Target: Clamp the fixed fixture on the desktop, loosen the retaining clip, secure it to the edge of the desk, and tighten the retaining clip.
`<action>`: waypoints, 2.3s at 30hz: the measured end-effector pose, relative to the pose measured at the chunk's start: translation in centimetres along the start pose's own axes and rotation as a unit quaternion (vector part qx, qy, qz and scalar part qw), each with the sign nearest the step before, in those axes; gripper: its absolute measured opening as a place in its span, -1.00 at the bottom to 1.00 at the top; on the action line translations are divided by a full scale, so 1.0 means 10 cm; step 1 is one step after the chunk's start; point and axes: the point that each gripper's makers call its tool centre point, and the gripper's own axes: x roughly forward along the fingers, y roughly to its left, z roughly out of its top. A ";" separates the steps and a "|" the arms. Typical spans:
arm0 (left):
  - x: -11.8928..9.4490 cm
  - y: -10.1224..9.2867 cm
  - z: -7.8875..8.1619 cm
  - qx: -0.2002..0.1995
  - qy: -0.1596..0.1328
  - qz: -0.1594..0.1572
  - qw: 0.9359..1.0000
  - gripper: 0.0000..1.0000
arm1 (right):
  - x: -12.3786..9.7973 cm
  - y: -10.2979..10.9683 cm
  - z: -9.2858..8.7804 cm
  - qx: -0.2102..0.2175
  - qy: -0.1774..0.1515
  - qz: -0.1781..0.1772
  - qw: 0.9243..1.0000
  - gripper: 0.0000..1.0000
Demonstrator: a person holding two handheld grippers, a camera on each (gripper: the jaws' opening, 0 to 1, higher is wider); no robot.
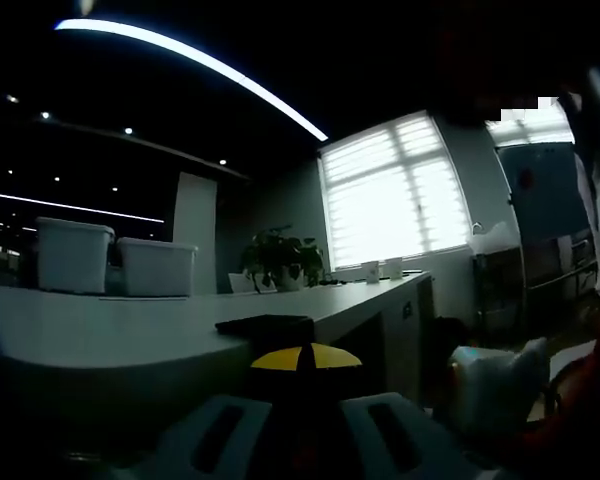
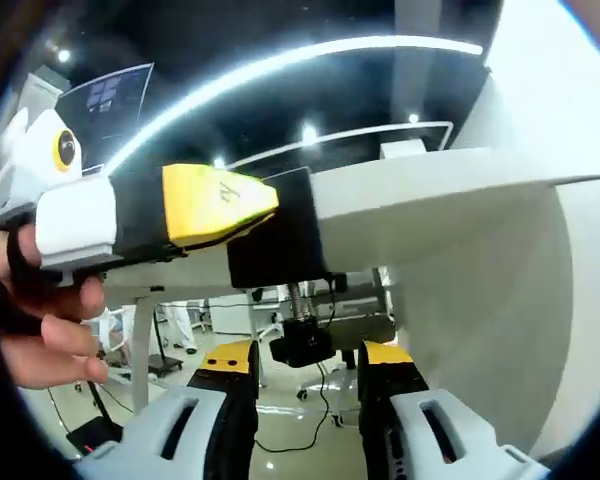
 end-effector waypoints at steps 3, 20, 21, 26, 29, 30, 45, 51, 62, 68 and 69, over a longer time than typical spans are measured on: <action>0.00 0.00 0.00 0.001 0.001 0.001 1.000 -0.98 | 0.03 0.03 0.03 0.002 -0.003 0.000 1.000 -0.24; 0.00 0.01 0.00 -0.002 0.001 0.002 1.000 -0.98 | 0.06 -0.04 0.05 0.025 0.001 0.058 0.998 -0.49; 0.00 0.01 0.00 -0.001 0.001 0.002 1.000 -0.98 | 0.07 -0.04 0.05 0.025 0.002 0.078 0.997 -0.49; 0.00 0.01 0.00 -0.003 0.000 0.002 1.000 -0.98 | 0.07 -0.02 0.05 0.021 -0.003 0.147 0.989 -0.49; 0.00 0.01 0.00 -0.002 0.001 0.001 1.000 -0.98 | 0.08 0.00 0.03 0.004 0.003 0.182 0.983 -0.50; 0.00 0.01 0.00 -0.002 0.001 0.001 1.000 -0.98 | 0.08 0.02 0.02 -0.006 0.004 0.197 0.980 -0.50; -0.01 0.01 -0.01 0.000 0.003 0.002 1.000 -0.98 | -0.09 -0.07 0.01 0.059 -0.006 0.089 0.994 -0.12; -0.01 0.02 -0.02 -0.009 -0.004 0.005 1.000 -0.98 | -0.08 -0.02 0.06 0.047 -0.001 0.037 0.998 -0.15; -0.01 0.02 -0.03 -0.011 0.002 0.002 1.000 -0.98 | 0.03 -0.08 0.00 0.015 0.027 -0.001 1.000 -0.48; 0.00 0.02 -0.03 -0.010 0.003 0.001 1.000 -0.98 | 0.04 -0.07 0.01 0.014 0.017 0.056 0.998 -0.48; 0.00 0.02 -0.03 -0.010 0.004 0.001 1.000 -0.98 | 0.05 -0.06 0.01 0.014 0.015 0.073 0.997 -0.48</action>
